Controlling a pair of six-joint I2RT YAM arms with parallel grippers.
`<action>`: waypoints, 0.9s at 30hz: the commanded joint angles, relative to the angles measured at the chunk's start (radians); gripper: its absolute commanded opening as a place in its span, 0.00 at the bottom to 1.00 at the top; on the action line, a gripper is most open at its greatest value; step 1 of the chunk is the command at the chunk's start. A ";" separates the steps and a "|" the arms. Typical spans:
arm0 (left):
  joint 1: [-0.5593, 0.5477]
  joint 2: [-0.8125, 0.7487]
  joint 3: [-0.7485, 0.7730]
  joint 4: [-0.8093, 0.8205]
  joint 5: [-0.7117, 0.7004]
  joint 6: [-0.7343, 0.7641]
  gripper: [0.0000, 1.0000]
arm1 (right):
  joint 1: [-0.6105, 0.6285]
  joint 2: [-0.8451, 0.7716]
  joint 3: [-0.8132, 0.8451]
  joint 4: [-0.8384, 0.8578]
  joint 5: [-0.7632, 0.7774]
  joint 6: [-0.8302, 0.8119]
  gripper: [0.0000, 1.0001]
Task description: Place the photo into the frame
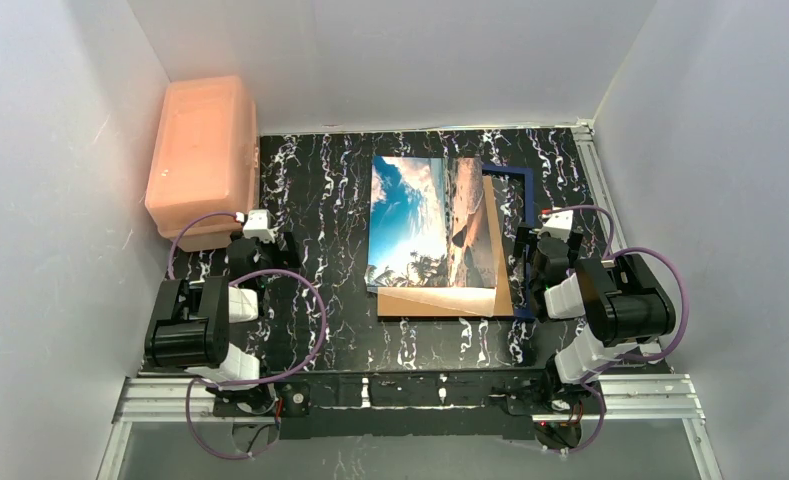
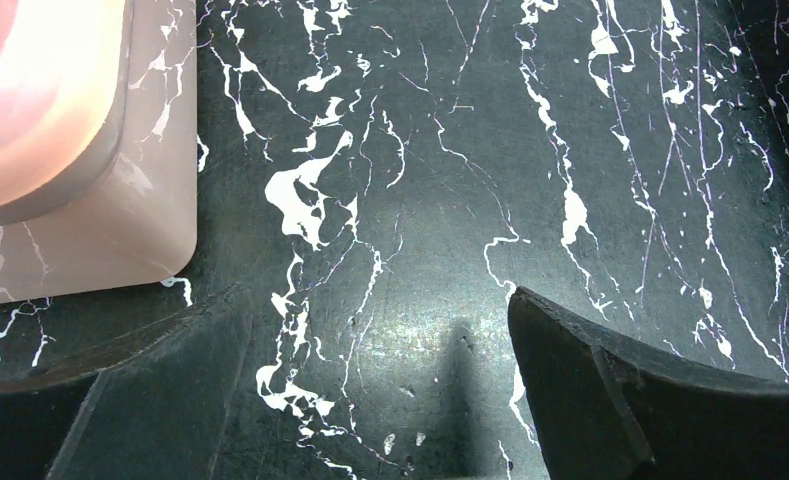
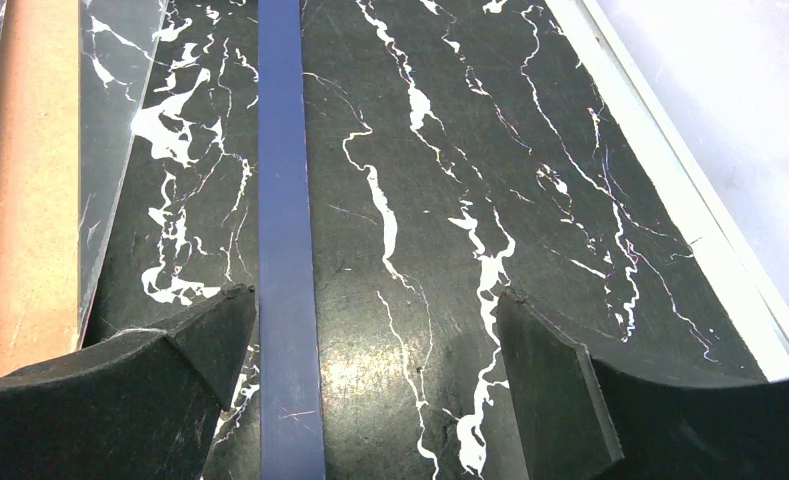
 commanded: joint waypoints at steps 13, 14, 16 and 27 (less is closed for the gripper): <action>-0.002 -0.018 0.019 0.015 0.025 0.022 0.99 | -0.003 -0.007 0.005 0.037 0.001 0.008 0.99; -0.001 -0.027 0.031 -0.012 0.008 0.014 0.98 | -0.003 -0.009 0.004 0.037 0.000 0.008 0.99; 0.003 -0.084 0.099 -0.183 -0.015 0.002 0.99 | -0.002 -0.009 0.003 0.038 0.000 0.008 0.99; 0.005 -0.101 0.825 -1.459 0.030 0.189 0.98 | 0.001 -0.224 0.124 -0.362 0.311 0.166 0.99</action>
